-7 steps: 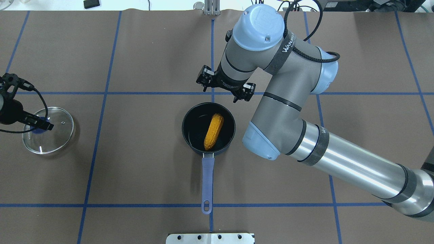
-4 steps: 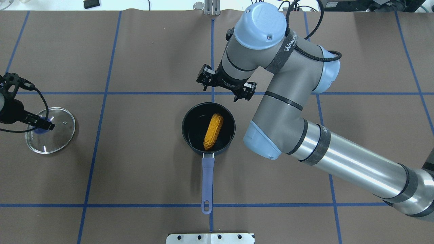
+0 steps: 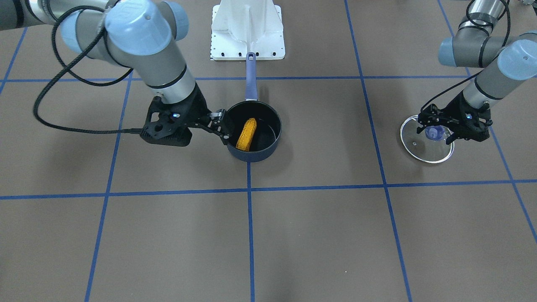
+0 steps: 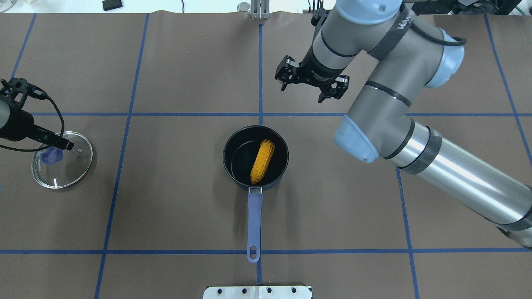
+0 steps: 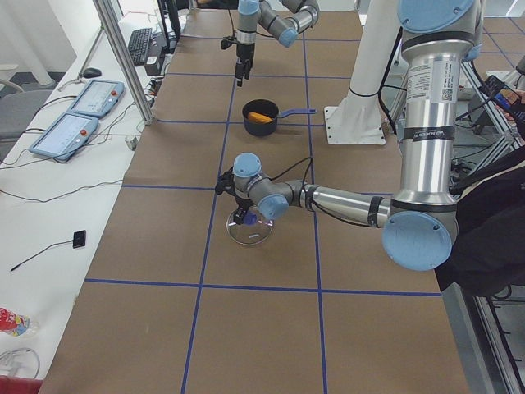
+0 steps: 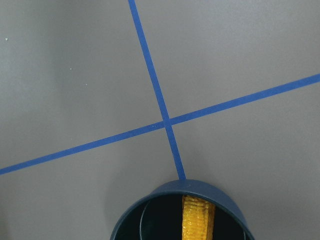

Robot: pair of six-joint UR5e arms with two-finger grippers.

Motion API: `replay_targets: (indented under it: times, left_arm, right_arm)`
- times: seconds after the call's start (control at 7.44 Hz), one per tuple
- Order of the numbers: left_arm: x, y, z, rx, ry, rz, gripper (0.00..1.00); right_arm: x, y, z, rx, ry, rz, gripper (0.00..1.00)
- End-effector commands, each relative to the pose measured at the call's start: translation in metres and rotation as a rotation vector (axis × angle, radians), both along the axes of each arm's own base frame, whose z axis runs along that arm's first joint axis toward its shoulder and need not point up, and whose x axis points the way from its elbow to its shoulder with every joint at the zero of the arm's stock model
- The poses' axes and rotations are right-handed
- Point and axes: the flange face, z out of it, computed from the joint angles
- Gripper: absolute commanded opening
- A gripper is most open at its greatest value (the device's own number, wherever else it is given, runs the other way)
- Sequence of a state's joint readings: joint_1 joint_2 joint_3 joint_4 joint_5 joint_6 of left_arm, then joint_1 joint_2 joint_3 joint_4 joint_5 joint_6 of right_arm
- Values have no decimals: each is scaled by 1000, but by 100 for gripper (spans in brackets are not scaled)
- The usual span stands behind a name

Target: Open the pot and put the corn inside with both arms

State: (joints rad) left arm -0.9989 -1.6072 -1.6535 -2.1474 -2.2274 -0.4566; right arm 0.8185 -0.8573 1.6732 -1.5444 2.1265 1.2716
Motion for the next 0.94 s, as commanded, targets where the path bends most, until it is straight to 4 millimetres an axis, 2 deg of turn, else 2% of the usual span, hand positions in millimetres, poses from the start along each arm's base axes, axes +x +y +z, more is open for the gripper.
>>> replay_targets:
  times: [0.0, 0.13, 0.4, 0.67, 0.81]
  left_arm:
    - [-50, -49, -23, 25, -25, 38, 97]
    - [-81, -60, -5, 52, -55, 74, 97]
    - [-148, -78, 50, 57, -43, 95, 97]
    - [-191, -80, 82, 68, -16, 99, 97]
    - [-210, -81, 92, 48, -4, 72, 97]
  right_arm:
    - [79, -43, 68, 90, 59, -54, 100]
    - [120, -58, 103, 135, 96, -78, 100]
    - [195, -72, 172, 161, 120, -124, 100]
    - [262, -74, 221, 177, 110, -149, 100]
    - [280, -68, 244, 179, 124, -155, 100]
